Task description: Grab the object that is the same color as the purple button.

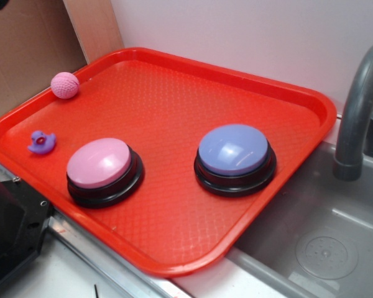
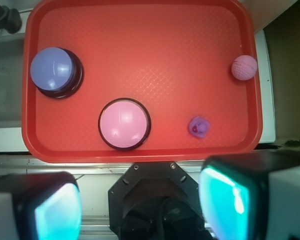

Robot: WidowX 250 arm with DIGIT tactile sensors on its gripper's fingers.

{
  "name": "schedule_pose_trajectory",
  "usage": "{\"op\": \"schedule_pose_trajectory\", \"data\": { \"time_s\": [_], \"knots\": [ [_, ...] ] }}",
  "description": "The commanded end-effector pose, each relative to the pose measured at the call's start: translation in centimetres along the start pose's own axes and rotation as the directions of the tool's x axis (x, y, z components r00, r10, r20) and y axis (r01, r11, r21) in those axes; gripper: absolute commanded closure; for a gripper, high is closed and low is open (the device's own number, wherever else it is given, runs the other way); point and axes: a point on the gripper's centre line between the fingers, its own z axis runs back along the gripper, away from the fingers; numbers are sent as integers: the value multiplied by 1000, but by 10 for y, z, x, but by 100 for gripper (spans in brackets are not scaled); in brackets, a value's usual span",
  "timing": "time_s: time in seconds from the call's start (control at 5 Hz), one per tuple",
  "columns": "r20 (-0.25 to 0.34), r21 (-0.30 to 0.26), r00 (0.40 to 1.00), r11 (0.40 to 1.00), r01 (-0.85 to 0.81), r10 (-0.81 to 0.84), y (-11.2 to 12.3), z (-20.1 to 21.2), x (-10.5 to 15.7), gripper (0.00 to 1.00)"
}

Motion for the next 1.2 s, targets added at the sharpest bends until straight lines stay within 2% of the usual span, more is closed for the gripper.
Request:
{"op": "schedule_pose_trajectory", "data": {
  "time_s": [0.0,0.2,0.4,0.6,0.8,1.0],
  "knots": [
    [0,0,1000,1000,0,0,0,0,0,0],
    [-70,13,994,996,-86,87,41,-22,-18,0],
    [-81,80,984,985,-152,158,71,-51,-24,0],
    [-52,120,937,933,-338,346,105,-90,-24,0],
    [12,195,910,892,-408,414,121,-120,-12,0],
    [79,185,904,885,-428,421,116,-143,1,0]
  ]
}}
